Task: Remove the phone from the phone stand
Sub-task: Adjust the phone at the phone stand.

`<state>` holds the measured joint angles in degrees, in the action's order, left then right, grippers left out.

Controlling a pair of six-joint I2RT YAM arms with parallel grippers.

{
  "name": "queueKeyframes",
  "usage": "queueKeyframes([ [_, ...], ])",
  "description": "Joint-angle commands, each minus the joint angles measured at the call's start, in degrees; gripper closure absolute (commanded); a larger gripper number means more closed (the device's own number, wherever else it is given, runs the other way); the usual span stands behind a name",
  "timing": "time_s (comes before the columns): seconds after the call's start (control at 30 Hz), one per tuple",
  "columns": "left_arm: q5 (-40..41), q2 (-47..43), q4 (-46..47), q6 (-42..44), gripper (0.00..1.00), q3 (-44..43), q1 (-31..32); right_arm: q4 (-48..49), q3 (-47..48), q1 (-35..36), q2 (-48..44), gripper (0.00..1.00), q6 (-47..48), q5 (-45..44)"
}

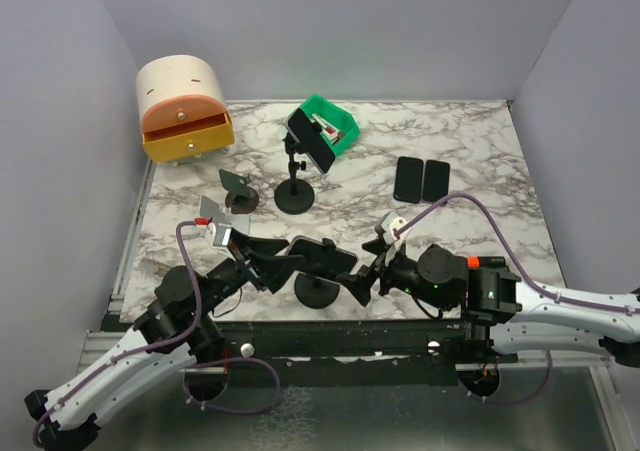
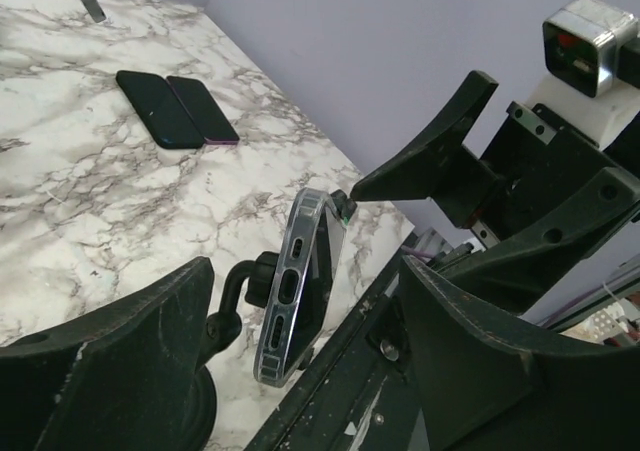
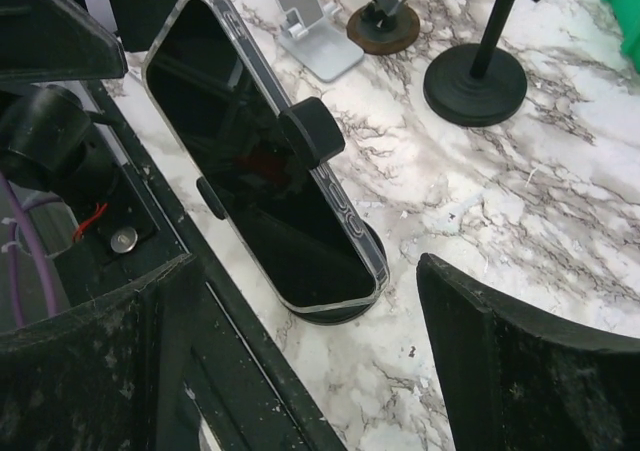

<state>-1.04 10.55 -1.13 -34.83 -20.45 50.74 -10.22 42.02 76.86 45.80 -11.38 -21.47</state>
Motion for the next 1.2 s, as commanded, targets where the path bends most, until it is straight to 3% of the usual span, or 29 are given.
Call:
queueKeyframes([
  [0.0,-2.6,3.2,6.5,-1.8,0.28,-0.2,0.3,4.2,-2.1,-0.2,0.5,0.1,-0.6,-0.6],
  [0.4,-1.3,3.9,11.1,-3.6,0.58,2.3,0.3,8.3,-4.0,-0.7,2.8,0.18,2.9,-2.8],
  [0.8,-2.2,7.6,13.9,-3.3,0.75,1.6,0.3,9.8,-6.4,-0.7,4.7,0.46,1.1,-2.8],
  [1.17,0.0,10.6,15.8,-2.7,0.87,0.4,0.2,12.3,-8.6,-0.7,7.3,0.57,-5.9,-3.6],
])
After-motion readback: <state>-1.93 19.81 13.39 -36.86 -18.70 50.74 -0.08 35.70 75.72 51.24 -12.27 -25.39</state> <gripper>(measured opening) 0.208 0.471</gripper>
